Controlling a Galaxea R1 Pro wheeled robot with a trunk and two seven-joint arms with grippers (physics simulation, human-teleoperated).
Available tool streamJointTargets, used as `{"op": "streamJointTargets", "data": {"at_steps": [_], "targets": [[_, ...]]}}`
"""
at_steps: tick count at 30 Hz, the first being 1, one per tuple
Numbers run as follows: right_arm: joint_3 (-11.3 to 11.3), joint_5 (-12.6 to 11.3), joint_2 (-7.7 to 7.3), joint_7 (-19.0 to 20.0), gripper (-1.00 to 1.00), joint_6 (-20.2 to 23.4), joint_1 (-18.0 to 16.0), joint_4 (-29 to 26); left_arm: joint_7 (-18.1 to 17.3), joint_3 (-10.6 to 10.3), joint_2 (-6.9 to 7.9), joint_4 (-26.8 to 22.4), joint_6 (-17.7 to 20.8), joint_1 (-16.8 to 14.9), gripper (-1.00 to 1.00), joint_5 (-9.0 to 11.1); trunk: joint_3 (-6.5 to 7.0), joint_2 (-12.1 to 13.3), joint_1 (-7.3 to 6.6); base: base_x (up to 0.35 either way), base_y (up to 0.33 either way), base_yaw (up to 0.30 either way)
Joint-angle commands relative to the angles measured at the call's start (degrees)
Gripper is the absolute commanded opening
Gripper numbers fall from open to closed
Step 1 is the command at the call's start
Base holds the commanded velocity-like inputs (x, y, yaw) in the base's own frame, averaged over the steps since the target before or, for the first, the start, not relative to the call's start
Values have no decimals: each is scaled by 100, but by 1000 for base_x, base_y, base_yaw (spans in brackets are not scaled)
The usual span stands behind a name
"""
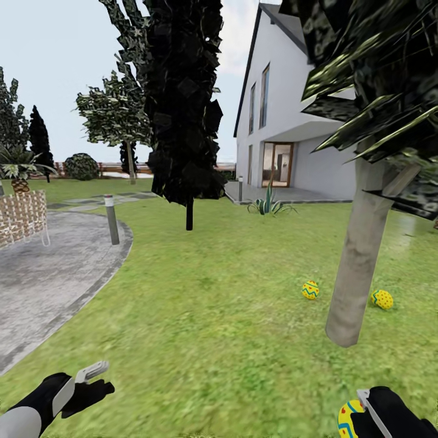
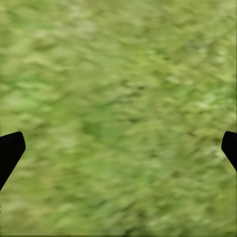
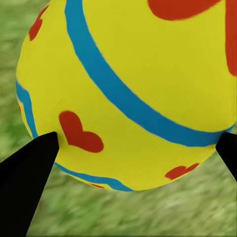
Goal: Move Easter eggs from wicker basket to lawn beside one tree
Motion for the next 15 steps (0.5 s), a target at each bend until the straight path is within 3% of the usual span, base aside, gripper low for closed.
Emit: {"op": "streamJointTargets", "data": {"at_steps": [1,15], "targets": [[-29,62,0,51,-100,25,-2,-10,3,7,1,-8,39,-1,100,48,-30,-5,1,0,0,0],[-37,63,-3,51,-100,25,-2,-10,3,7,-2,-8,39,-1,100,48,-340,-24,37,0,0,0]]}}
